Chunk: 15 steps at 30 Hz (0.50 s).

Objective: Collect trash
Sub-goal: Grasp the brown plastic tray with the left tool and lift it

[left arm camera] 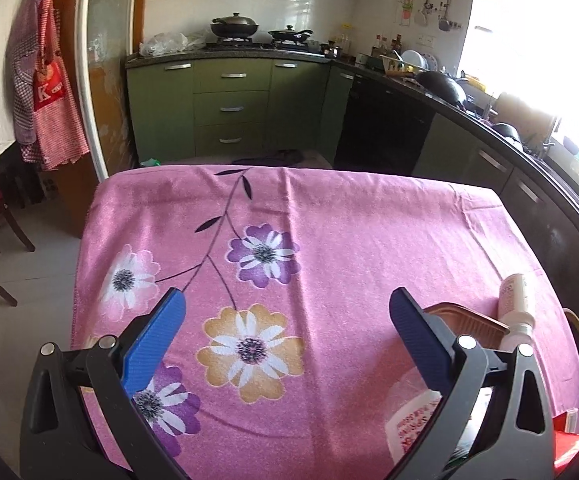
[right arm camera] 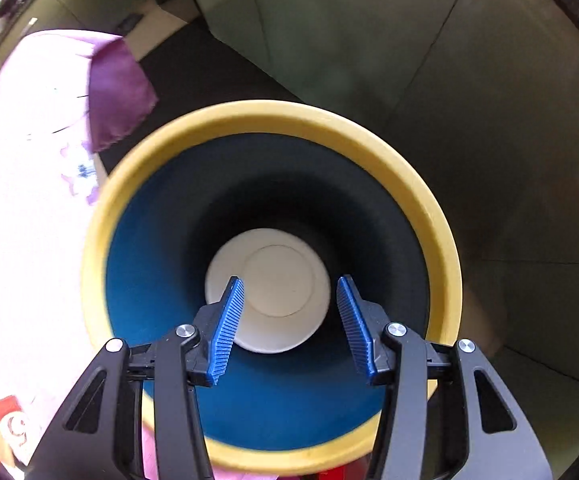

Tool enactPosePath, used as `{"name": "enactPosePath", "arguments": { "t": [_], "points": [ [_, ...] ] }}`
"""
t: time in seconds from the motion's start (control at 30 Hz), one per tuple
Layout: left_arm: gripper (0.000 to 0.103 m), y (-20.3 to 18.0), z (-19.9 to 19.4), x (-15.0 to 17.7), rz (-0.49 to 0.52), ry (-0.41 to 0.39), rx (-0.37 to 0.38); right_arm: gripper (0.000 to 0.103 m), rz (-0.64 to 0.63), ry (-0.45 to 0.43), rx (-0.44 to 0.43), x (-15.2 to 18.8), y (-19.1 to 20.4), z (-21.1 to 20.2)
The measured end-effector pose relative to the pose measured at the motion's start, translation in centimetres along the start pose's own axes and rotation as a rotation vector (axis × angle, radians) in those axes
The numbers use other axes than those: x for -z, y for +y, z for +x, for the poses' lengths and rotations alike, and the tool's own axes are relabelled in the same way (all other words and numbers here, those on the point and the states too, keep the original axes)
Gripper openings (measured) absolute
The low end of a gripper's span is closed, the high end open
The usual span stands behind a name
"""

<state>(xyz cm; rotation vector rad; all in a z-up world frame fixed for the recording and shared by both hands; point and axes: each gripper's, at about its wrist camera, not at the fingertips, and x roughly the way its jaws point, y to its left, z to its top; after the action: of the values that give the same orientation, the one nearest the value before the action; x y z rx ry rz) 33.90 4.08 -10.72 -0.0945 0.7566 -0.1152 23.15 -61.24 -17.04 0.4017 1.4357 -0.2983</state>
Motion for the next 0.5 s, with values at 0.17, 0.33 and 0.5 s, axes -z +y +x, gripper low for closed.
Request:
{"name": "enactPosePath", "arguments": {
  "t": [0.17,0.33,0.5],
  "points": [
    [0.097,-3.5,0.2,-1.2,0.153,0.099,0.084,0.049,-0.040,-0.040,-0.052,2.3,0.9,-2.6],
    [0.097,-8.4,1.3,-1.7,0.387,0.216,0.108,0.050,-0.076,-0.039,-0.088,4.4,1.4,-4.8],
    [0.097,-10.8,3.0,-1.4,0.465,0.366,0.165,0.050,-0.096,-0.029,-0.114,5.3,2.9,-4.8]
  ]
}}
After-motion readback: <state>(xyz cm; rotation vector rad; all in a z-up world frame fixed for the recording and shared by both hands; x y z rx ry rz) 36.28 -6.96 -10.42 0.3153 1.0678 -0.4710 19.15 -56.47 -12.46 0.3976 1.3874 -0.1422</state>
